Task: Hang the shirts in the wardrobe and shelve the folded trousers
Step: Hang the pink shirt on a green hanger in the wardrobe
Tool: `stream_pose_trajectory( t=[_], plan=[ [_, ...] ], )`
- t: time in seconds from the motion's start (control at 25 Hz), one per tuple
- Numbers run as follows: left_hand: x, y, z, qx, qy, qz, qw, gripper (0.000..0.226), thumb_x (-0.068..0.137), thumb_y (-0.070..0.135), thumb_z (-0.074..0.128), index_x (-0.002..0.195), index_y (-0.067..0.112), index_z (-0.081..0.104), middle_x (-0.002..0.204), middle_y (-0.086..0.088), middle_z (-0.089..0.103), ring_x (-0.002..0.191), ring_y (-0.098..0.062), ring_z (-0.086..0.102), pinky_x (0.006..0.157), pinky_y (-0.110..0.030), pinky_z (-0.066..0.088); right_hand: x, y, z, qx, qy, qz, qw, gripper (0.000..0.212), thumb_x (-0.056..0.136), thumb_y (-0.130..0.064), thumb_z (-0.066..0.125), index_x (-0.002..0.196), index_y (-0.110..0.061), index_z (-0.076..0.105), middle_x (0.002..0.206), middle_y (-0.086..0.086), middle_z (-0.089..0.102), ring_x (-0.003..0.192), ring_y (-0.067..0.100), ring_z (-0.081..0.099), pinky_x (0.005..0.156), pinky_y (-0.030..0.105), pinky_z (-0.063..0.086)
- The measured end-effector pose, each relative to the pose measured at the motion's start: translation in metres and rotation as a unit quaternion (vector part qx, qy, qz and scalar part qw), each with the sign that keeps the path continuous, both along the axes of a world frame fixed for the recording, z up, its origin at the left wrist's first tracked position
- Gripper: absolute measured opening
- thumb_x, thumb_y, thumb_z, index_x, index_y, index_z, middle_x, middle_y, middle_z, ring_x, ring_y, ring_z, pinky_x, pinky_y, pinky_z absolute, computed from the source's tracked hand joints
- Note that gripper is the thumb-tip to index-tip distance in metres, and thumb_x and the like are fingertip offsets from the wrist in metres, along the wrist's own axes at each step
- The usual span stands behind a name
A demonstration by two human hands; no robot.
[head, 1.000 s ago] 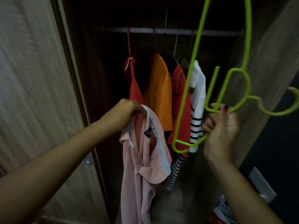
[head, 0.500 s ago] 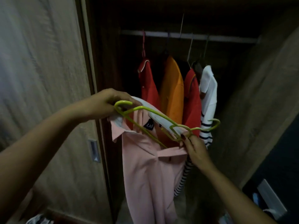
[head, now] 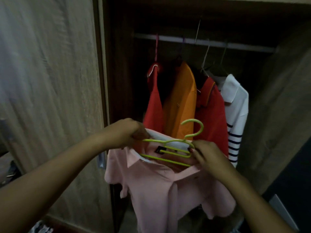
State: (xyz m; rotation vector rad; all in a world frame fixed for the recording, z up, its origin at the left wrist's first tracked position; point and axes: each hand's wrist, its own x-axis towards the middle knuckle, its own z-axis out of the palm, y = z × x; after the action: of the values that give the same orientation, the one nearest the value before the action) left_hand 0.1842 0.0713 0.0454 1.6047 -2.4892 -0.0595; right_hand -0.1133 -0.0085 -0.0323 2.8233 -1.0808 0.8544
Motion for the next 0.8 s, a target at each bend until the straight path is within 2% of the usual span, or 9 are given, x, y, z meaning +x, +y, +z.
stream_pose_trajectory(
  t=[0.12, 0.2, 0.28, 0.36, 0.4, 0.56, 0.68, 0.76, 0.8],
  plan=[
    [-0.019, 0.000, -0.004, 0.045, 0.078, -0.060, 0.994, 0.047, 0.077, -0.001, 0.056, 0.115, 0.022, 0.068, 0.102, 0.015, 0.067, 0.069, 0.009, 0.061, 0.059, -0.004, 0.043, 0.021, 0.015, 0.009, 0.021, 0.032, 0.052, 0.998, 0.009, 0.084, -0.015, 0.053, 0.085, -0.018, 0.061, 0.082, 0.004, 0.069, 0.073, 0.011, 0.060, 0.066, 0.017, 0.037],
    [-0.016, -0.001, -0.008, 0.099, 0.169, -0.074, 0.978, 0.044, 0.083, -0.003, 0.056, 0.118, 0.022, 0.066, 0.113, 0.009, 0.068, 0.059, 0.000, 0.062, 0.053, -0.010, 0.046, 0.024, 0.015, 0.019, 0.045, 0.011, 0.072, 0.996, 0.016, 0.087, -0.016, 0.052, 0.071, -0.019, 0.056, 0.066, 0.005, 0.059, 0.063, 0.009, 0.053, 0.061, 0.021, 0.036],
    [-0.007, 0.000, -0.013, 0.046, 0.246, -0.060, 0.966, 0.035, 0.087, 0.015, 0.063, 0.121, 0.027, 0.061, 0.117, 0.009, 0.066, 0.072, -0.003, 0.063, 0.061, -0.019, 0.052, 0.021, 0.013, 0.030, 0.024, -0.022, 0.062, 0.998, 0.024, 0.088, -0.016, 0.051, 0.064, -0.021, 0.048, 0.059, -0.006, 0.048, 0.057, 0.010, 0.047, 0.057, 0.024, 0.033],
    [0.004, -0.006, -0.024, -0.068, 0.178, -0.017, 0.981, 0.050, 0.083, 0.054, 0.058, 0.128, 0.034, 0.052, 0.120, 0.016, 0.061, 0.099, -0.004, 0.056, 0.081, -0.027, 0.051, 0.017, 0.011, 0.041, 0.024, -0.038, 0.063, 0.997, 0.025, 0.088, -0.014, 0.053, 0.064, -0.015, 0.050, 0.059, -0.004, 0.051, 0.056, 0.012, 0.049, 0.056, 0.022, 0.032],
    [0.006, -0.007, -0.030, -0.098, 0.161, -0.011, 0.982, 0.058, 0.080, 0.068, 0.050, 0.127, 0.034, 0.052, 0.117, 0.018, 0.061, 0.102, -0.005, 0.054, 0.084, -0.027, 0.049, 0.018, 0.013, 0.044, 0.024, -0.037, 0.069, 0.997, 0.023, 0.088, -0.013, 0.053, 0.065, -0.011, 0.053, 0.060, -0.001, 0.054, 0.057, 0.013, 0.052, 0.055, 0.022, 0.034],
    [0.003, -0.013, -0.039, -0.130, 0.244, -0.017, 0.961, 0.049, 0.081, 0.072, 0.042, 0.091, 0.030, 0.066, 0.069, 0.016, 0.062, 0.064, -0.002, 0.058, 0.057, -0.026, 0.044, 0.011, 0.019, 0.059, 0.087, -0.080, 0.081, 0.990, 0.016, 0.092, -0.016, 0.056, 0.084, -0.010, 0.069, 0.078, 0.000, 0.066, 0.073, 0.009, 0.062, 0.066, 0.019, 0.046],
    [0.015, -0.020, -0.040, -0.184, 0.265, -0.010, 0.946, 0.040, 0.081, 0.068, 0.046, 0.082, 0.032, 0.063, 0.064, 0.013, 0.060, 0.056, 0.000, 0.053, 0.052, -0.021, 0.039, -0.033, 0.016, 0.071, 0.233, -0.146, 0.031, 0.961, 0.027, 0.088, -0.039, 0.054, 0.099, -0.020, 0.069, 0.099, -0.002, 0.071, 0.093, 0.007, 0.065, 0.080, 0.019, 0.050],
    [0.021, -0.023, -0.036, -0.186, 0.293, -0.011, 0.938, 0.035, 0.080, 0.063, 0.051, 0.081, 0.030, 0.064, 0.069, 0.017, 0.062, 0.056, 0.003, 0.052, 0.051, -0.013, 0.035, -0.064, 0.018, 0.072, 0.314, -0.074, 0.014, 0.946, 0.050, 0.075, -0.060, 0.061, 0.103, -0.020, 0.068, 0.101, 0.005, 0.071, 0.092, 0.009, 0.063, 0.082, 0.028, 0.052],
    [0.020, -0.026, -0.032, -0.179, 0.309, -0.016, 0.934, 0.034, 0.079, 0.061, 0.052, 0.079, 0.028, 0.064, 0.070, 0.017, 0.063, 0.056, 0.004, 0.052, 0.051, -0.013, 0.035, -0.071, 0.020, 0.070, 0.324, -0.051, 0.005, 0.945, 0.054, 0.073, -0.061, 0.065, 0.103, -0.016, 0.069, 0.100, 0.009, 0.071, 0.089, 0.008, 0.061, 0.081, 0.036, 0.053]
  ],
)
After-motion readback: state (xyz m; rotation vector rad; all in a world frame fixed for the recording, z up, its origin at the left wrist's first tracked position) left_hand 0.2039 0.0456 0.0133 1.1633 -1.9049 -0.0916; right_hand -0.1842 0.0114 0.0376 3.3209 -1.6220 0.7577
